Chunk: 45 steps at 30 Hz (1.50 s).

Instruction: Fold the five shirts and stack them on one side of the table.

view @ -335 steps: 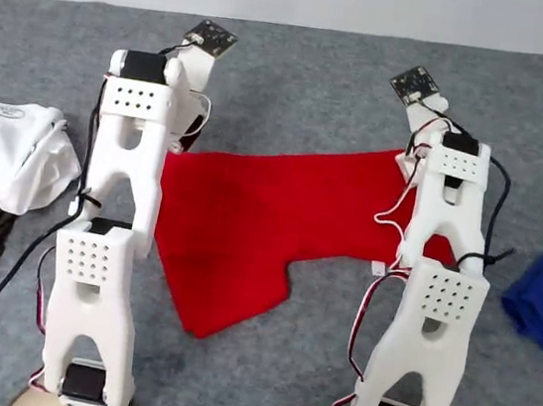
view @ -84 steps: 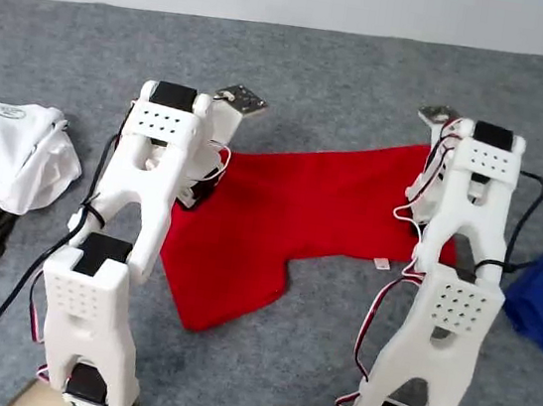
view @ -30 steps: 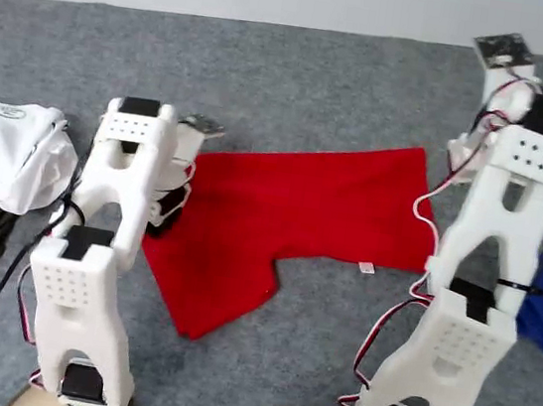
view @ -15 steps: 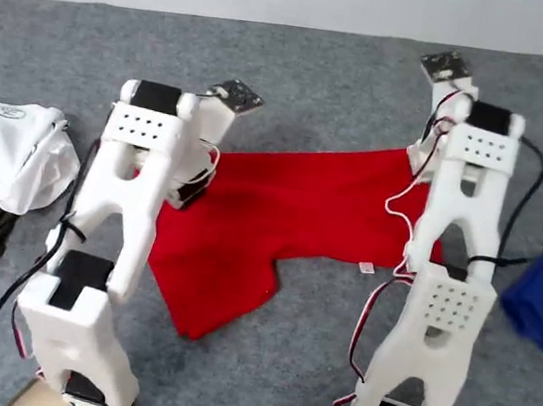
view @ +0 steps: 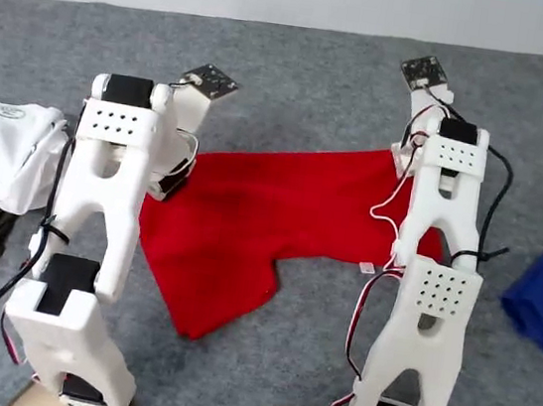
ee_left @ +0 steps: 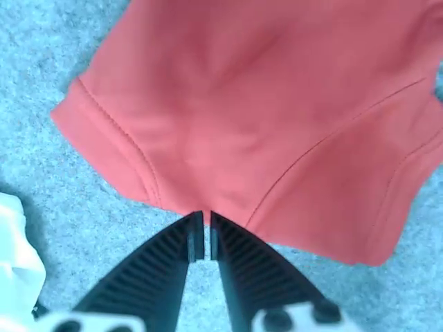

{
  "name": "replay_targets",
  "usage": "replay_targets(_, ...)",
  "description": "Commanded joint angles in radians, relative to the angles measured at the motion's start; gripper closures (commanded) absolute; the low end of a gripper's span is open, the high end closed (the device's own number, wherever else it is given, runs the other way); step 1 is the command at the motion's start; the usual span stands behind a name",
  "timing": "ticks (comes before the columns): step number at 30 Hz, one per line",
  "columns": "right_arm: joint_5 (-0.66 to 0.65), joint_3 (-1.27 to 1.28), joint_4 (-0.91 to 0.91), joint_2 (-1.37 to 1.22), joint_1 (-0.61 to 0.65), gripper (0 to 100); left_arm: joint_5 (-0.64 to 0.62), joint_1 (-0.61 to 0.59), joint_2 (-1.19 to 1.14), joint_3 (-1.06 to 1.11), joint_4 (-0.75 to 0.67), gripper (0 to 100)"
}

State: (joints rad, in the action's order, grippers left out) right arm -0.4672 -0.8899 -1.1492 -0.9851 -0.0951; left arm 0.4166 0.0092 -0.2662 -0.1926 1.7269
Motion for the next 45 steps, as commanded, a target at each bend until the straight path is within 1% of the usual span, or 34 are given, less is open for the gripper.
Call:
replay_targets(1, 0.006, -0.049, 0.076, 0.008, 0.007, 99.0, 0.000, -0.003, 0.046, -0.002, 0.026, 97)
replay_targets(7, 0.006, -0.051, 0.111, 0.022, 0.007, 99.0, 0.002, -0.005, 0.046, -0.002, 0.026, 97)
replay_targets(8, 0.009, -0.061, 0.093, 0.031, 0.007, 99.0, 0.002, -0.005, 0.046, -0.002, 0.026, 97)
replay_targets(13, 0.012, -0.149, -0.122, 0.084, 0.016, 99.0, 0.002, -0.008, 0.046, -0.002, 0.026, 97)
replay_targets(16, 0.012, -0.167, -0.183, 0.077, 0.022, 99.0, 0.002, -0.005, 0.046, -0.002, 0.026, 97)
replay_targets(23, 0.008, -0.170, -0.137, -0.056, 0.015, 99.0, 0.002, -0.008, 0.046, -0.002, 0.026, 97)
replay_targets(26, 0.008, -0.170, -0.076, -0.097, 0.015, 99.0, 0.002, -0.008, 0.046, -0.002, 0.026, 97)
replay_targets(32, 0.008, -0.170, 0.102, -0.119, 0.021, 99.0, 0.002, -0.006, 0.046, -0.001, 0.026, 97)
replay_targets(35, 0.006, -0.170, 0.148, -0.111, 0.018, 99.0, 0.002, -0.009, 0.046, -0.001, 0.026, 97)
replay_targets(38, 0.006, -0.184, 0.128, -0.096, 0.018, 99.0, 0.002, -0.005, 0.046, -0.001, 0.026, 97)
replay_targets(45, 0.009, -0.299, -0.082, -0.039, 0.022, 99.0, 0.002, -0.002, 0.046, -0.001, 0.026, 97)
